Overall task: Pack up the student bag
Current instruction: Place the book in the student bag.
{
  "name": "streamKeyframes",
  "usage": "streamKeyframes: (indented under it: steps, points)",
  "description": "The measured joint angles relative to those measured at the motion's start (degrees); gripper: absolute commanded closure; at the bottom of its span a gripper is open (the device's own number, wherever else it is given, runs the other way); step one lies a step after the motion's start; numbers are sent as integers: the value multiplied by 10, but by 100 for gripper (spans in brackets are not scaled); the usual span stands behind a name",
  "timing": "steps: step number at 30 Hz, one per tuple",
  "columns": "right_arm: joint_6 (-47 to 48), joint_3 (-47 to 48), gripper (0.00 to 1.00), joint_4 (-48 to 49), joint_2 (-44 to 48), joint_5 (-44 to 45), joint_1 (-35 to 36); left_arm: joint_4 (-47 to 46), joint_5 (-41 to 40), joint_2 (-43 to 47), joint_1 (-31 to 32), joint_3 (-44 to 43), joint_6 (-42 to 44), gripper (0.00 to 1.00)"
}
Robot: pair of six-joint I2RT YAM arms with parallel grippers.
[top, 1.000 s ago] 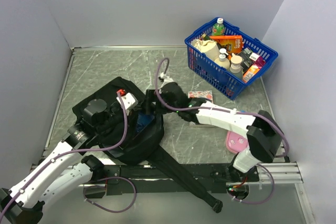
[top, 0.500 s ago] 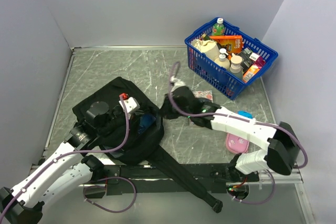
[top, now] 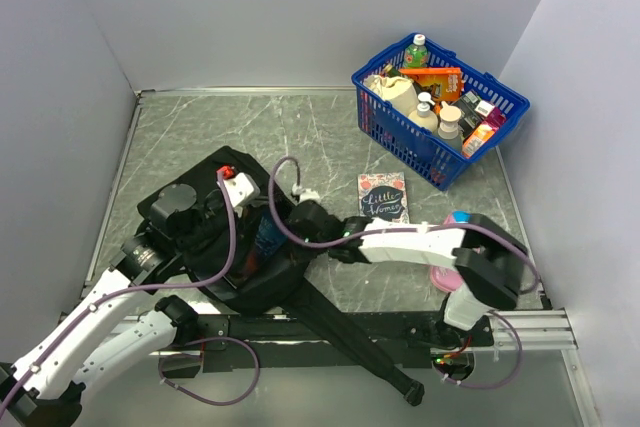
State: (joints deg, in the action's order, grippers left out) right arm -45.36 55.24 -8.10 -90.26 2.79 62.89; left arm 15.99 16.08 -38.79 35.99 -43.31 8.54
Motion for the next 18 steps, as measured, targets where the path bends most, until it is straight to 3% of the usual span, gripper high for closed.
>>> streamKeyframes:
  steps: [11, 18]
  points:
    - [-11, -1, 100, 13, -96, 15, 45, 10, 3, 41, 0, 50, -6, 99]
    - [-17, -3, 100, 115, -125, 18, 47, 10, 23, 52, 0, 64, -20, 99]
